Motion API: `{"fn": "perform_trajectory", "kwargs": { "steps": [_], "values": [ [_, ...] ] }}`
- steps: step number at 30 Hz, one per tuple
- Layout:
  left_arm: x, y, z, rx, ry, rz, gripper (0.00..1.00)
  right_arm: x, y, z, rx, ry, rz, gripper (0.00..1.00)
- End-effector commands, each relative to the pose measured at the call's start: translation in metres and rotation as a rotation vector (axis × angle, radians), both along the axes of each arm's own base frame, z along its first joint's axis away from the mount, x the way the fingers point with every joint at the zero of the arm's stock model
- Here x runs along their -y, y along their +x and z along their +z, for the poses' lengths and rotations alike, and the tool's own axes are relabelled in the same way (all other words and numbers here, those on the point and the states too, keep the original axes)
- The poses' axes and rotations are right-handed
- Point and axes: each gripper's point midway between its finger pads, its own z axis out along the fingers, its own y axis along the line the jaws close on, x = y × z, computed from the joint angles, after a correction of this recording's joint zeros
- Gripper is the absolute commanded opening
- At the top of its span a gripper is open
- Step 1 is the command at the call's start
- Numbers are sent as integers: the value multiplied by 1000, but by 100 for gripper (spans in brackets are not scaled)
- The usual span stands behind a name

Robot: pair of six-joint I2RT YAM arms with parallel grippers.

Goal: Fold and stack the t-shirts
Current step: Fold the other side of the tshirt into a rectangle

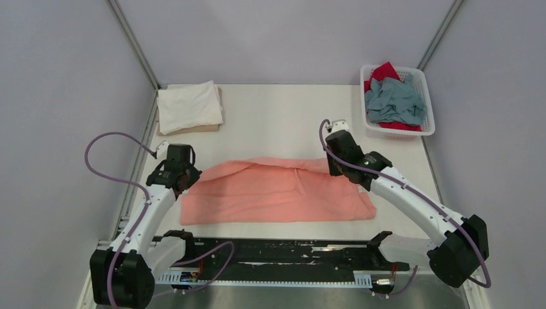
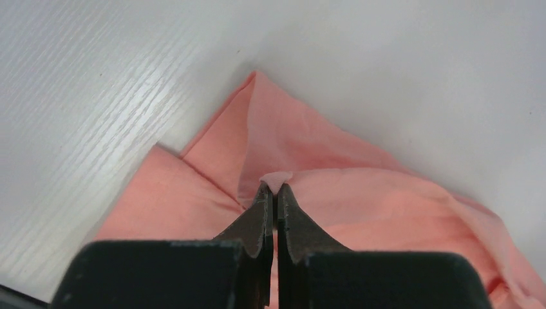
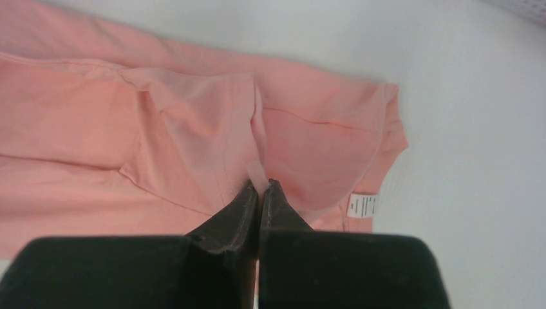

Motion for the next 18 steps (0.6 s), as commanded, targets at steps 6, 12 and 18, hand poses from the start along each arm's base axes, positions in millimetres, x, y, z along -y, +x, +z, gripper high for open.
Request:
{"fn": "perform_trajectory", "kwargs": {
  "steps": [6, 12, 18],
  "values": [
    [-35, -24, 1, -6, 100, 208, 0, 22, -40, -21, -121, 0, -174, 0],
    [-39, -14, 0, -23, 117, 233, 0, 52, -51, -15, -138, -73, -377, 0],
    [-34, -10, -11, -76, 93, 234, 0, 43, -59, -23, -201, -50, -345, 4]
  ]
}}
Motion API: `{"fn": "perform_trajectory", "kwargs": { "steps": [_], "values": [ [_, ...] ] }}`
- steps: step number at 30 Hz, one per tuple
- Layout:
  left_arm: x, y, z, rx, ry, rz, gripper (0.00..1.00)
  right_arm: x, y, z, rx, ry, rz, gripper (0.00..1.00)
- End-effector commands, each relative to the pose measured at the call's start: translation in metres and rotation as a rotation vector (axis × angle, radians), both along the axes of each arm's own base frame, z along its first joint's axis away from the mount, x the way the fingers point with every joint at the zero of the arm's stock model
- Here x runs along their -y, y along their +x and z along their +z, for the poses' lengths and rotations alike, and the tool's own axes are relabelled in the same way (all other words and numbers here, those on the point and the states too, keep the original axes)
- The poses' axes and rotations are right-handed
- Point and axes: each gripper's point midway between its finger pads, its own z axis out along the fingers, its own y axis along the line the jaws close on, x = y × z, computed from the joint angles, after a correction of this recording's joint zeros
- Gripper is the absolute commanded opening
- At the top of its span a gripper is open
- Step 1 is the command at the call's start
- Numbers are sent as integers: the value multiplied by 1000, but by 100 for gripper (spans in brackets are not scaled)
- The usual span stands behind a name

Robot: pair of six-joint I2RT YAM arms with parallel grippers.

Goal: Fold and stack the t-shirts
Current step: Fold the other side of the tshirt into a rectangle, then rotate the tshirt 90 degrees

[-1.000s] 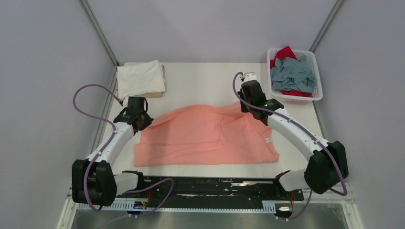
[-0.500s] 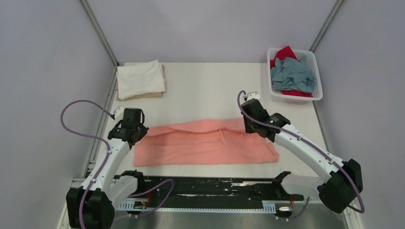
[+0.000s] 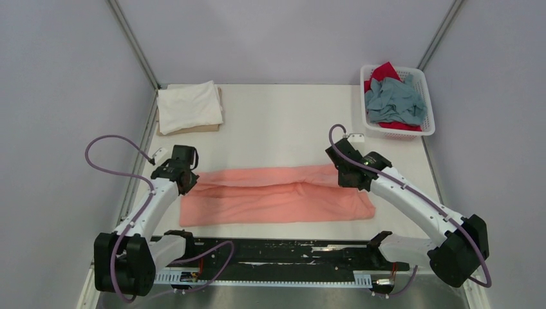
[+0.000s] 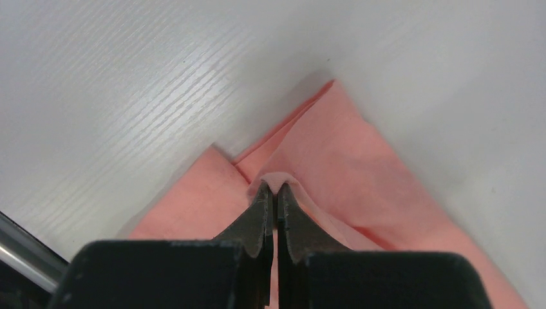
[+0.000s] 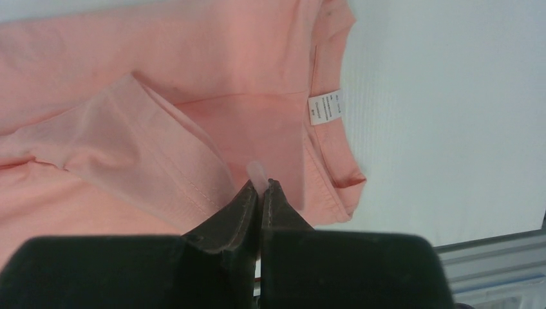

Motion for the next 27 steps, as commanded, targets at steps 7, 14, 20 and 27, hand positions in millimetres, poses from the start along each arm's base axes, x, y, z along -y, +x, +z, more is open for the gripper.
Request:
{"fn": "perform_trajectory", "kwargs": {
  "steps": [7, 14, 20, 27],
  "values": [
    [-3, -1, 4, 1, -16, 67, 35, 4, -42, -28, -152, 58, -120, 22],
    [-23, -19, 48, 75, 50, 175, 100, 18, -74, -28, -156, 123, -222, 50],
    [64, 40, 100, 341, -209, -360, 100, -31, -39, -4, 13, 389, -95, 100],
    [166, 45, 61, 206, -402, -797, 100, -80, -40, -49, -92, 619, -89, 100]
  ]
}}
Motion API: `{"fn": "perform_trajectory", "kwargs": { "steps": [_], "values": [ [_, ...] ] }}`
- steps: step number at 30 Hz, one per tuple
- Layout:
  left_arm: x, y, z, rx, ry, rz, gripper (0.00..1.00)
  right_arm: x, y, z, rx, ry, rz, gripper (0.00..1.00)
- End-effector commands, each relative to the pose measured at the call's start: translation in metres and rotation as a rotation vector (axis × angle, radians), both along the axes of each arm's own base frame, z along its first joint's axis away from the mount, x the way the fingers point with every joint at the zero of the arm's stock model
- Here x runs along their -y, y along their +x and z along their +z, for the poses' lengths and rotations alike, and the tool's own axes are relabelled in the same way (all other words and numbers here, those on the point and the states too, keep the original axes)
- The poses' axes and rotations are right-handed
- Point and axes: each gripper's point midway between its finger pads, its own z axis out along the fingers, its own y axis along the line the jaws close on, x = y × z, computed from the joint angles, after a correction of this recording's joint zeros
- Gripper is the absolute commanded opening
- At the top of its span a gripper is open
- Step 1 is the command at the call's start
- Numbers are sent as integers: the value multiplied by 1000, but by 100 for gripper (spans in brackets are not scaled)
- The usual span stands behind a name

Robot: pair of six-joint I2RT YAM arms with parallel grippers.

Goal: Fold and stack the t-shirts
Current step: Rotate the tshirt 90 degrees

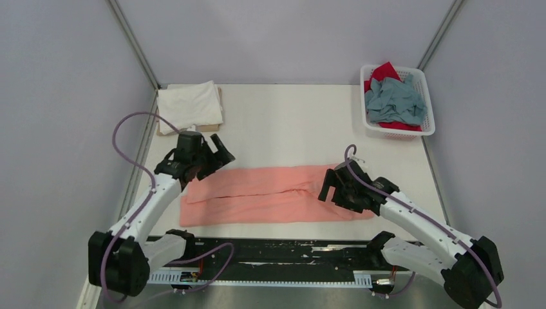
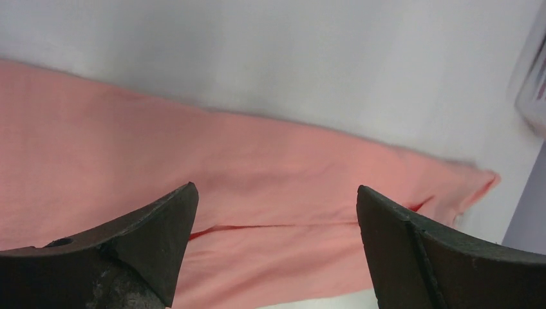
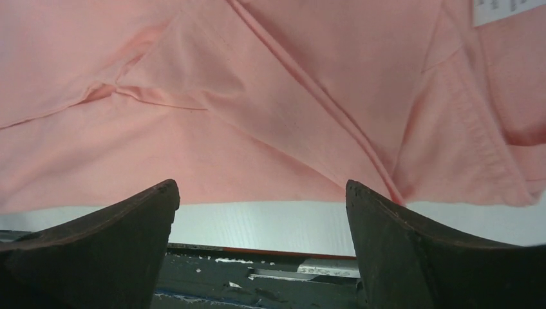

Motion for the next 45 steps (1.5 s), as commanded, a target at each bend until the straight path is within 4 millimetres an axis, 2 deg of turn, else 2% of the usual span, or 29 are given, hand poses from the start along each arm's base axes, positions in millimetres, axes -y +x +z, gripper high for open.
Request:
{"fn": "perform_trajectory", "kwargs": {
  "steps": [1, 4, 7, 11, 12, 17, 20, 23, 25, 26, 27, 29, 32, 37, 38, 41, 43, 45],
  "values": [
    [58, -3, -30, -80, -35, -310, 100, -34, 10, -18, -27, 165, -21, 100],
    [56, -14, -68, -192, -1, -314, 100, -18, 17, -38, -51, 117, -88, 100],
    [46, -22, -91, -252, 36, -286, 100, -2, 28, -53, -73, 96, -135, 100],
    [38, -36, -111, -306, 68, -261, 100, 8, 68, -65, -49, 107, -170, 100],
    [39, -41, -114, -317, 69, -260, 100, 11, 83, -65, -33, 103, -175, 100],
    [57, -52, -115, -334, 34, -274, 100, 12, 191, -57, 42, 36, -178, 100],
    [70, -55, -112, -325, 1, -283, 100, -2, 252, -57, 72, 41, -125, 100],
    [95, -58, -105, -295, -62, -309, 100, -11, 311, -65, 90, 40, -117, 100],
    [114, -57, -99, -282, -108, -332, 100, -27, 340, -73, 79, 76, -78, 100],
    [119, -58, -99, -286, -118, -339, 100, -32, 353, -85, 65, 83, -66, 100],
    [127, -57, -98, -289, -121, -348, 100, -43, 374, -78, 92, 113, -36, 100],
    [139, -56, -101, -305, -115, -347, 100, -62, 396, -81, 106, 162, 30, 100],
    [166, -60, -103, -326, -144, -363, 100, -87, 421, -86, 138, 235, 96, 100],
    [211, -65, -109, -338, -170, -415, 100, -114, 451, -83, 214, 314, 143, 100],
    [221, -68, -110, -343, -172, -430, 100, -119, 456, -78, 239, 326, 158, 100],
    [233, -73, -112, -348, -155, -450, 100, -126, 464, -61, 297, 333, 172, 100],
    [232, -77, -109, -351, -124, -448, 100, -127, 467, -38, 343, 316, 187, 100],
    [226, -78, -98, -315, -87, -447, 100, -122, 470, -6, 405, 276, 195, 100]
  ]
}}
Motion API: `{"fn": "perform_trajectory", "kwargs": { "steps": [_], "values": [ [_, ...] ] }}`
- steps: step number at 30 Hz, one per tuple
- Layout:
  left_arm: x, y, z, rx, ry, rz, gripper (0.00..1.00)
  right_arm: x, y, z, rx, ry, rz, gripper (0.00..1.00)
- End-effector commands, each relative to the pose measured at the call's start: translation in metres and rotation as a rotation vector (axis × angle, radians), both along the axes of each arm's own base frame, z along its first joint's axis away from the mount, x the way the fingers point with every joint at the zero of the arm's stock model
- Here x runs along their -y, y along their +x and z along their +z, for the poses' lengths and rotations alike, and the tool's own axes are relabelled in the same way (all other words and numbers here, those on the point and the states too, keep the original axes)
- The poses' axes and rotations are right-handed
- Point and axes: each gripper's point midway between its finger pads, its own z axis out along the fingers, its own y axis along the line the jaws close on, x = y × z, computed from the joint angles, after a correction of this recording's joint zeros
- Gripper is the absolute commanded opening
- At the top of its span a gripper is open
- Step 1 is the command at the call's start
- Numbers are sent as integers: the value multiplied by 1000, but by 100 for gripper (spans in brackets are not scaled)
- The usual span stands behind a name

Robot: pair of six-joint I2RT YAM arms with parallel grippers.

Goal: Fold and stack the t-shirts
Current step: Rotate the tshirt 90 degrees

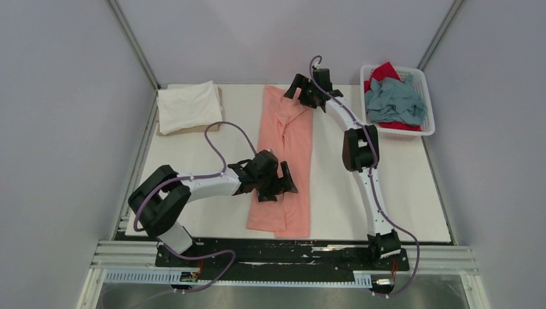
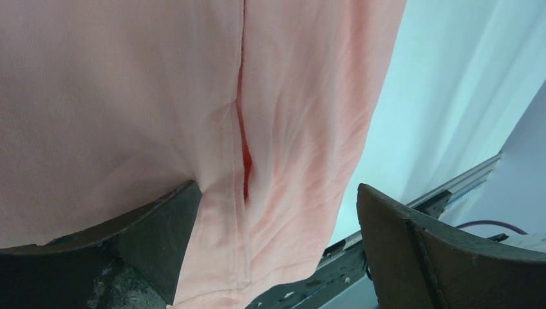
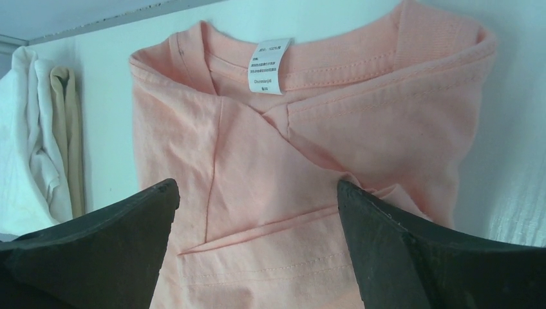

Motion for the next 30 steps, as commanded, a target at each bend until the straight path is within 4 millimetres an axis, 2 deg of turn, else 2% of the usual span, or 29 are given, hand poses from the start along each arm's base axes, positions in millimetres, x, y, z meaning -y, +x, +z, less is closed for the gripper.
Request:
{"fn": "perform_trajectory", "kwargs": {
  "steps": [1, 2, 3, 5, 6, 8, 9, 13, 16, 18, 23, 28, 30],
  "values": [
    [-14, -8, 15, 52, 74, 17, 100, -7, -6, 48, 89, -68, 40, 100],
    [-16, -7, 22, 84, 75, 11, 100, -3, -7, 79, 137, -83, 27, 100],
    [-20, -6, 37, 155, 71, -7, 100, 2, -10, 100, 169, -105, 11, 100],
    [-27, -9, 55, 242, 68, -52, 100, 17, -21, 137, 218, -179, -26, 100],
    [-31, -11, 58, 268, 80, -73, 100, 28, -29, 151, 229, -227, -49, 100],
    [-49, -18, 59, 289, 114, -73, 100, 47, -58, 162, 198, -286, -79, 100],
    [-63, -24, 53, 287, 145, -66, 100, 52, -76, 162, 176, -297, -73, 100],
    [-106, -51, 22, 223, 252, -72, 100, 66, -174, 139, 40, -318, -91, 100],
    [-127, -72, 5, 182, 280, -101, 100, 67, -252, 115, -33, -323, -83, 100],
    [-129, -81, 0, 173, 247, -120, 100, 64, -300, 101, -66, -298, -48, 100],
    [-125, -87, -8, 181, 176, -121, 88, 40, -402, 76, -130, -201, 156, 100],
    [-116, -91, -21, 162, 118, -119, 76, 29, -478, 46, -276, -86, 287, 95],
    [-112, -95, -26, 138, 101, -135, 66, 29, -503, 34, -348, -68, 322, 90]
  ]
}}
